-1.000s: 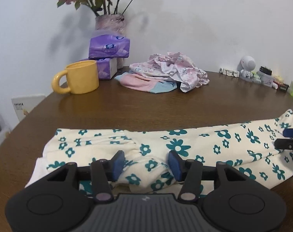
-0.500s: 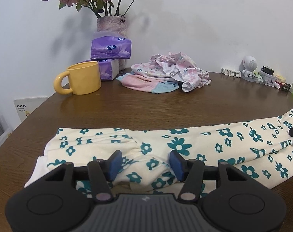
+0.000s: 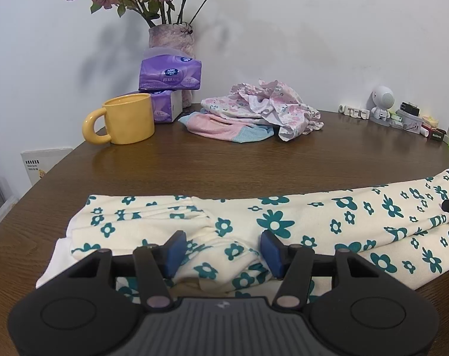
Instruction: Fold clothes
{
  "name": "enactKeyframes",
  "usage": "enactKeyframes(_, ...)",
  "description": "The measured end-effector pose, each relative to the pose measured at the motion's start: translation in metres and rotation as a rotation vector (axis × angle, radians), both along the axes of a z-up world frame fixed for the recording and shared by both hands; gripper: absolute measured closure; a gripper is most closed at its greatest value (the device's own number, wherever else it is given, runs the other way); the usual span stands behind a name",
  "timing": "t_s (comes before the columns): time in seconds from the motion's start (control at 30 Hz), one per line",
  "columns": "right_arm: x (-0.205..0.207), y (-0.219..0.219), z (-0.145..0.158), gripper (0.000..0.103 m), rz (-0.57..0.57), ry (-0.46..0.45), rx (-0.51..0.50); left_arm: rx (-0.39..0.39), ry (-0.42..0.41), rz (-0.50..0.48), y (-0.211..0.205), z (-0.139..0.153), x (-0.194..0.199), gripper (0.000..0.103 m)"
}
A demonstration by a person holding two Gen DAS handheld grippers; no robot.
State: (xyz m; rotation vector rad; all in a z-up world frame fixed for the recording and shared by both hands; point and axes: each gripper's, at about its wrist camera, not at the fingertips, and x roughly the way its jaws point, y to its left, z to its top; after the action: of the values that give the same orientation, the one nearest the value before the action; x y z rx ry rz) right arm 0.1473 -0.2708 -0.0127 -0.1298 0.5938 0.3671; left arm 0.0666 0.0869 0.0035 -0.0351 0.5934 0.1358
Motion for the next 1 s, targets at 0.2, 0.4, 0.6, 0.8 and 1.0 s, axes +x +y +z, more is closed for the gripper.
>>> enactKeyframes(0.2,-0.0002,0.0015,-0.0003,0.049,0.002,0.001,-0.008,-0.004,0.000,0.002,-0.0003,-0.0002,-0.0004,0.048)
enactKeyframes(0.4,-0.0005,0.0018,-0.0003,0.048,0.001,0.002,-0.013,-0.015,0.000,0.003,0.0011,-0.0003,-0.0003,0.046)
enactKeyframes(0.6,-0.0004,0.0018,-0.0006,0.043,0.011,0.012,-0.007,-0.021,0.001,0.005,0.0014,-0.0002,-0.0011,0.045)
enactKeyframes(0.8,-0.0014,0.0041,-0.0016,0.034,0.013,0.021,-0.017,-0.017,0.003,0.006,0.0006,0.0000,-0.0016,0.044)
enactKeyframes(1.0,-0.0009,0.0030,-0.0025,0.033,0.011,0.027,-0.010,-0.020,0.005,0.002,0.0014,0.0002,-0.0018,0.040)
